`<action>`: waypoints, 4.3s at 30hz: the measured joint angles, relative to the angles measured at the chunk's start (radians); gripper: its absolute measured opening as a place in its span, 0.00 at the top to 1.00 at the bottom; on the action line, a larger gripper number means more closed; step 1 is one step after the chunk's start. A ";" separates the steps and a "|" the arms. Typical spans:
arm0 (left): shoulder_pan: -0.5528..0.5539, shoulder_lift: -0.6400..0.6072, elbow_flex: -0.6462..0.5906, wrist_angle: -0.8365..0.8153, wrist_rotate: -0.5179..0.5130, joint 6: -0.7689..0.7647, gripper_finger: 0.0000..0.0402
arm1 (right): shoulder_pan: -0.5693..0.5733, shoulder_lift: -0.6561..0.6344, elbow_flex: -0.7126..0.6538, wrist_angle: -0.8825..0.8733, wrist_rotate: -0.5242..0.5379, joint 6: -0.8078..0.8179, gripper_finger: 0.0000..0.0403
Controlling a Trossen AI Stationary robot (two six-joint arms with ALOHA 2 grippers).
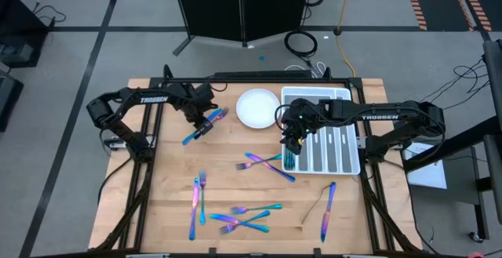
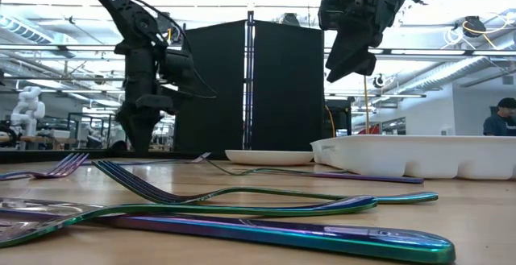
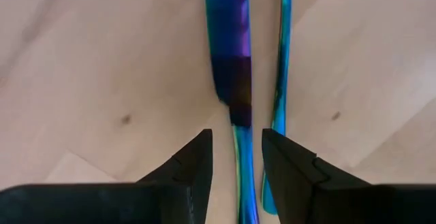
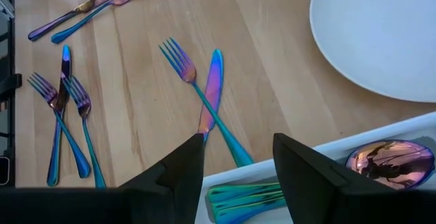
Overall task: Sort silverware
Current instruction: Put the purple table knife on the white silverware tray
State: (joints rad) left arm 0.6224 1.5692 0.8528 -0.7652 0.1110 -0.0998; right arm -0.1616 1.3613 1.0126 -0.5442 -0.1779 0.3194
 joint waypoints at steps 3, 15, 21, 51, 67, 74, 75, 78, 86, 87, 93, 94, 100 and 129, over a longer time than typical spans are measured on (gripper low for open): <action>-0.001 0.000 -0.011 0.004 0.001 0.000 0.68 | 0.000 0.000 0.000 0.000 -0.003 0.001 0.59; -0.006 -0.003 -0.077 0.083 -0.003 -0.025 0.68 | 0.000 0.000 0.000 0.001 -0.003 0.001 0.59; -0.031 -0.003 -0.080 0.096 -0.036 -0.026 0.71 | 0.000 0.000 0.000 0.002 -0.003 0.002 0.59; -0.053 -0.007 -0.158 0.223 -0.005 -0.079 0.92 | 0.013 0.000 0.000 0.001 -0.005 0.039 0.59; 0.075 -0.012 -0.127 0.214 0.159 -0.045 1.00 | 0.066 0.000 0.000 0.000 -0.007 0.039 0.59; 0.085 -0.014 -0.113 0.213 0.173 -0.044 1.00 | 0.066 0.000 0.000 0.000 -0.003 0.034 0.59; 0.085 -0.014 -0.112 0.211 0.176 -0.045 1.00 | 0.066 0.000 0.000 0.000 -0.003 0.032 0.59; 0.085 -0.015 -0.112 0.211 0.213 -0.049 1.00 | 0.066 0.000 0.000 0.000 -0.002 0.027 0.59; 0.085 -0.017 -0.111 0.211 0.205 -0.043 1.00 | 0.065 0.000 0.000 0.000 -0.001 0.009 0.59; 0.085 -0.017 -0.111 0.211 0.202 -0.043 1.00 | 0.065 0.000 0.000 0.001 -0.001 0.009 0.59; 0.084 -0.050 -0.109 0.230 0.198 -0.051 1.00 | 0.065 0.000 0.000 0.001 -0.001 0.009 0.59; 0.079 -0.059 -0.109 0.226 0.195 -0.050 0.99 | 0.065 0.000 0.000 0.000 -0.001 0.009 0.59; 0.037 -0.075 -0.108 0.186 0.120 -0.050 0.85 | 0.064 0.000 0.000 0.002 0.001 0.009 0.59; -0.105 0.026 -0.104 0.244 -0.085 -0.048 0.81 | 0.064 0.000 0.000 0.017 0.026 0.031 0.59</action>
State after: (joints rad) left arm 0.5174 1.5948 0.7490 -0.5209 0.0260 -0.1482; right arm -0.0971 1.3617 1.0126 -0.5270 -0.1523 0.3503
